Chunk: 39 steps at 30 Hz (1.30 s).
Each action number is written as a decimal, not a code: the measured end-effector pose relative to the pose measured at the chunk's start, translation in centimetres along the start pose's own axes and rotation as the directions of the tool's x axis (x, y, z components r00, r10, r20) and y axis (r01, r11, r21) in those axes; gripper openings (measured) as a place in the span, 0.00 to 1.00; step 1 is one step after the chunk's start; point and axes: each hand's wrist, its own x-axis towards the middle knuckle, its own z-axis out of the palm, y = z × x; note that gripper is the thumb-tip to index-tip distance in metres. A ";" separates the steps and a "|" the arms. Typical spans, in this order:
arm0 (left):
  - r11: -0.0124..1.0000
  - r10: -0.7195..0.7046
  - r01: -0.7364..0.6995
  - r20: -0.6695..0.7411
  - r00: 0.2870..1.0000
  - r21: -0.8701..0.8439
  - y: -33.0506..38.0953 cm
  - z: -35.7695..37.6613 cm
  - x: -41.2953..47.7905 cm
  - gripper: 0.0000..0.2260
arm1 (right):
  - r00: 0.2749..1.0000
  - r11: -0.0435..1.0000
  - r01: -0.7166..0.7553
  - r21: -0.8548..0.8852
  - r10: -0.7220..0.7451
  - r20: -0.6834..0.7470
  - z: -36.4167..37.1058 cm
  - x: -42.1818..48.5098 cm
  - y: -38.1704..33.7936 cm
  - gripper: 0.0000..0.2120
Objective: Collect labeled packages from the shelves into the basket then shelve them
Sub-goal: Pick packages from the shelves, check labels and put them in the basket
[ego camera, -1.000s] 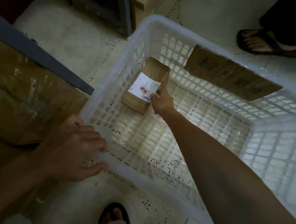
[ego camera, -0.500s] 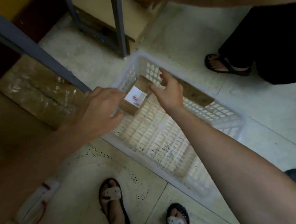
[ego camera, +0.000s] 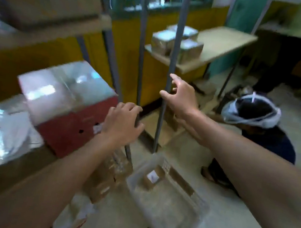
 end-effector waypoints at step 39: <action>0.597 -0.676 0.789 -0.620 0.399 -0.143 -34.0 -45.1 -53.6 0.28 | 0.397 0.425 0.827 0.369 -0.905 0.152 23.0 -30.9 -65.9 0.33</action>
